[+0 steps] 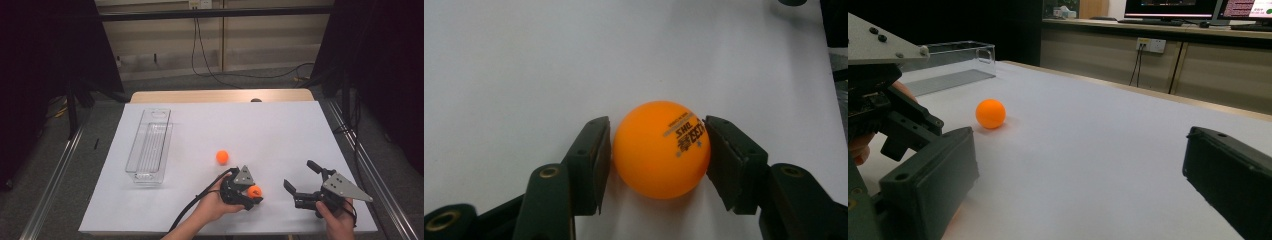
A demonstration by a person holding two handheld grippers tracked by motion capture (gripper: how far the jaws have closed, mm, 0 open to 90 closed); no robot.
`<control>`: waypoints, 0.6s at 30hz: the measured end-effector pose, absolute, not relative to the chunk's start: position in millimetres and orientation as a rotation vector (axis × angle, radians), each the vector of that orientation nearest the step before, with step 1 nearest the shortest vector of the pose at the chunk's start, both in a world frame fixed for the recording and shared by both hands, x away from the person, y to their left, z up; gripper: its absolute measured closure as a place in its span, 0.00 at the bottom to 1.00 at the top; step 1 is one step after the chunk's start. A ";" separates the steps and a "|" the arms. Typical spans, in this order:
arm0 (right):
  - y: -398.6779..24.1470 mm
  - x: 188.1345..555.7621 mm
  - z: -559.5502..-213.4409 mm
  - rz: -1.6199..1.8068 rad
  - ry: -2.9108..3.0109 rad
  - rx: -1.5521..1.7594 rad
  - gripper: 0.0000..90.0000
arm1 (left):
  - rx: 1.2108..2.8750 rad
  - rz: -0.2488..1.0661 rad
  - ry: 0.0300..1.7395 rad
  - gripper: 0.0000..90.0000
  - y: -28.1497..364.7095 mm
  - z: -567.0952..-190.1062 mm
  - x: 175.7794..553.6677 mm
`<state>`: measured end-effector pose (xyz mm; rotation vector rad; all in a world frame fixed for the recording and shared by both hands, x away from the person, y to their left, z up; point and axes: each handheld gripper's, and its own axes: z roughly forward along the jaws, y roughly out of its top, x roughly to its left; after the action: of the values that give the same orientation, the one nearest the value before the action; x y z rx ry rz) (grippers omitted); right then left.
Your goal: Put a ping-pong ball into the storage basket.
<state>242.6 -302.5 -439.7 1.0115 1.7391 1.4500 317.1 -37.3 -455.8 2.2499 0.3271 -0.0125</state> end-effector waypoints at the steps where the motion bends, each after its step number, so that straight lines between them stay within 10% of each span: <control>1: -302.7 242.5 -439.6 1.449 1.738 1.012 0.01 | 2.250 -0.012 0.325 0.51 -37.5 -455.8 317.0; 18: -302.1 240.9 -439.3 1.442 1.742 1.003 0.01 | 2.249 -0.014 0.336 0.56 -38.0 -453.7 316.9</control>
<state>240.9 -302.1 -439.3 1.0025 1.7421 1.4422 316.9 -38.0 -453.7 2.2486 0.3355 -0.0145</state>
